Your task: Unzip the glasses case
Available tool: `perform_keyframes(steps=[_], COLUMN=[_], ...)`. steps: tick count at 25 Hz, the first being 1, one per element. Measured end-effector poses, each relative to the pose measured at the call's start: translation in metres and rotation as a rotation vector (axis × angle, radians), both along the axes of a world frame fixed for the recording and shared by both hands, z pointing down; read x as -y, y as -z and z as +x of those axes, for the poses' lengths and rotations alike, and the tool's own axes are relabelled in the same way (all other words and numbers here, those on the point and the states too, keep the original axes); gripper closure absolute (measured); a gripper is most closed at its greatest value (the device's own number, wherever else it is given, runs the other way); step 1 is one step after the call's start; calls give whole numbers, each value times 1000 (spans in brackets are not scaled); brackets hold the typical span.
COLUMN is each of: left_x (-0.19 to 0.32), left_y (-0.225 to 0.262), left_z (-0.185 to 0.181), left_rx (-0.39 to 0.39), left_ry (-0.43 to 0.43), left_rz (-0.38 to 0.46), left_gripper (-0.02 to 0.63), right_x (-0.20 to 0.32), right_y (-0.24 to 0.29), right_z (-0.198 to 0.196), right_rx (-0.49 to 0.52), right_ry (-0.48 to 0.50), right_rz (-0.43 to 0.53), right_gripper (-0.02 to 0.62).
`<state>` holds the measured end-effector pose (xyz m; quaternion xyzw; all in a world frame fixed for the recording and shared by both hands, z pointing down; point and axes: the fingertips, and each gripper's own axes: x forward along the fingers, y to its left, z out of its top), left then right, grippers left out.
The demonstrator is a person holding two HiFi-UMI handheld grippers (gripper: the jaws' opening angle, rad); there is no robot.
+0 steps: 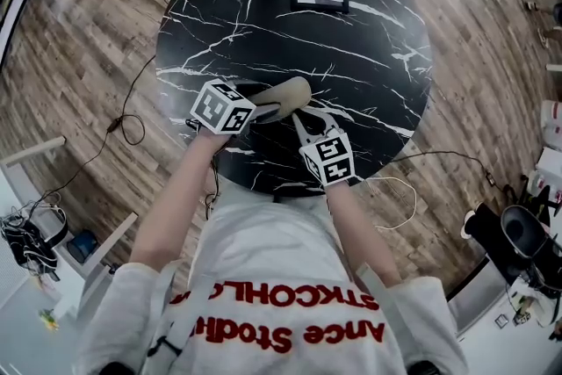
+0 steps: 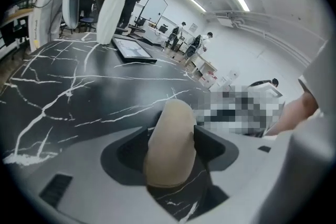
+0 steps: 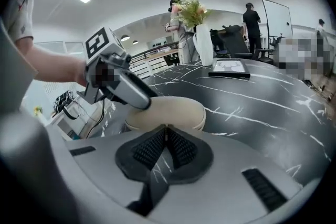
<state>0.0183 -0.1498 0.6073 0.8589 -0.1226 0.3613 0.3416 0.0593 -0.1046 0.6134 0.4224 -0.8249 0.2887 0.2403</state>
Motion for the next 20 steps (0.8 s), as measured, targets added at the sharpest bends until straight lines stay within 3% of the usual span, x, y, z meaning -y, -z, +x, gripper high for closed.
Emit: perform_keyframes(steps=[5, 7, 12, 16, 20], left_x=[-34, -52, -50, -14, -2], left_y=[-3, -5, -1, 6, -1], left_z=[-29, -30, -38, -41, -21], left_rx=[22, 33, -34, -54, -37], left_ry=[18, 4, 132, 229, 203], left_rz=[-150, -164, -180, -120, -139], left_gripper=[388, 397, 406, 399, 357], right_x=[28, 41, 34, 3, -2], right_y=[8, 12, 17, -1, -9], right_z=[-1, -10, -17, -8, -17], right_rx=[-49, -53, 14, -136, -206], right_ry=[58, 99, 366, 639, 737], right_rz=[56, 87, 25, -19, 1], right_gripper=[571, 572, 561, 542, 531])
